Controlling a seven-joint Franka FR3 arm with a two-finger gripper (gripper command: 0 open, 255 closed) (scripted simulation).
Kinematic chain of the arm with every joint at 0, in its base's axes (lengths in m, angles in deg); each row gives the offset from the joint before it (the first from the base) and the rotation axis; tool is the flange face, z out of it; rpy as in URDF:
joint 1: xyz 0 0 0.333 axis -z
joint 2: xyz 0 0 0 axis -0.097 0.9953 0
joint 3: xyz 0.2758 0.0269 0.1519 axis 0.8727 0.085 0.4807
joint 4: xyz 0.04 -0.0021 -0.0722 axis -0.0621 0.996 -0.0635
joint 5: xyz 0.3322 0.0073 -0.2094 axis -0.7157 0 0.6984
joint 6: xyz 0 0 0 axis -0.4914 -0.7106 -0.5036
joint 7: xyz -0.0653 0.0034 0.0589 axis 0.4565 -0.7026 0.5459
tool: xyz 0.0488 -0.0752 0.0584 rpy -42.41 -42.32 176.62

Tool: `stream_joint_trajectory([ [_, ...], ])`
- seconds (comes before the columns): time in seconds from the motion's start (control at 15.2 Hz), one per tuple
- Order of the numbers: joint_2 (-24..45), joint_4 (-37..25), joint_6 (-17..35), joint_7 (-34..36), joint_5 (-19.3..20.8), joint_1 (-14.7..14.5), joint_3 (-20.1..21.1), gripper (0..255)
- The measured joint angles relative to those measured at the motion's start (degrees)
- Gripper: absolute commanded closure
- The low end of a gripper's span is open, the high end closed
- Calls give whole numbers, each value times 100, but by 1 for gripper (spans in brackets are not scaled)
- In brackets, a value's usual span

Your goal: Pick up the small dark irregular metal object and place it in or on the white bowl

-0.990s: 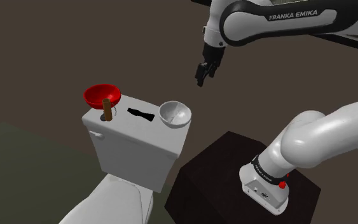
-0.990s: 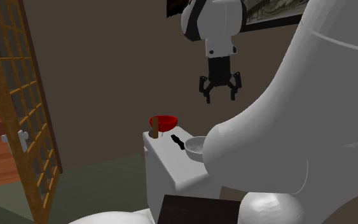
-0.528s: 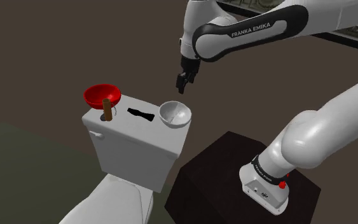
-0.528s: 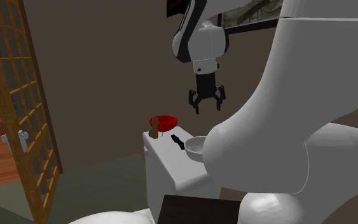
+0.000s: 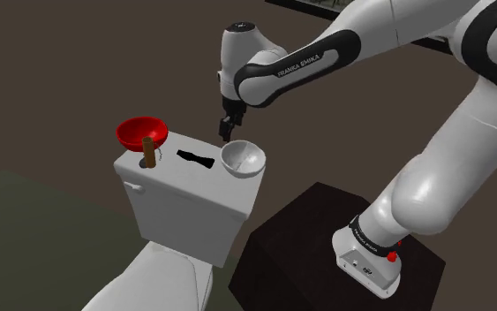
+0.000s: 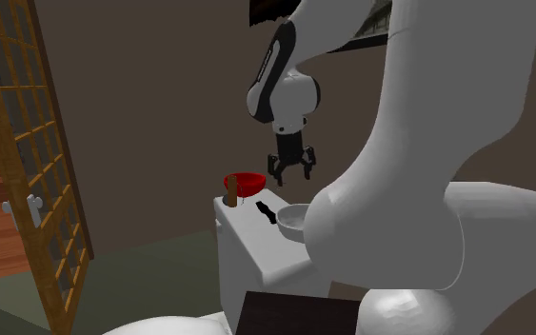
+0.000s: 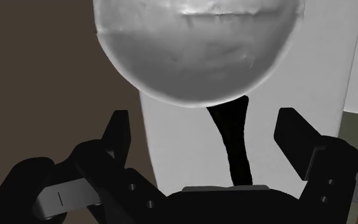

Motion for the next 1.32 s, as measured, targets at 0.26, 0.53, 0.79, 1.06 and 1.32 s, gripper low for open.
stream_joint_trajectory([
  [0.26, 804, -509, 276, 37, 344, -142, 50, 0],
  [0.53, 1617, -1130, 437, 72, 681, -353, 68, 0],
  [0.79, 2465, -1849, 533, 89, 993, -613, 38, 0],
  [1.06, 2778, -1978, 714, 114, 1118, -666, -24, 0],
  [1.32, 3004, -2023, 894, 159, 1203, -684, -90, 0],
])
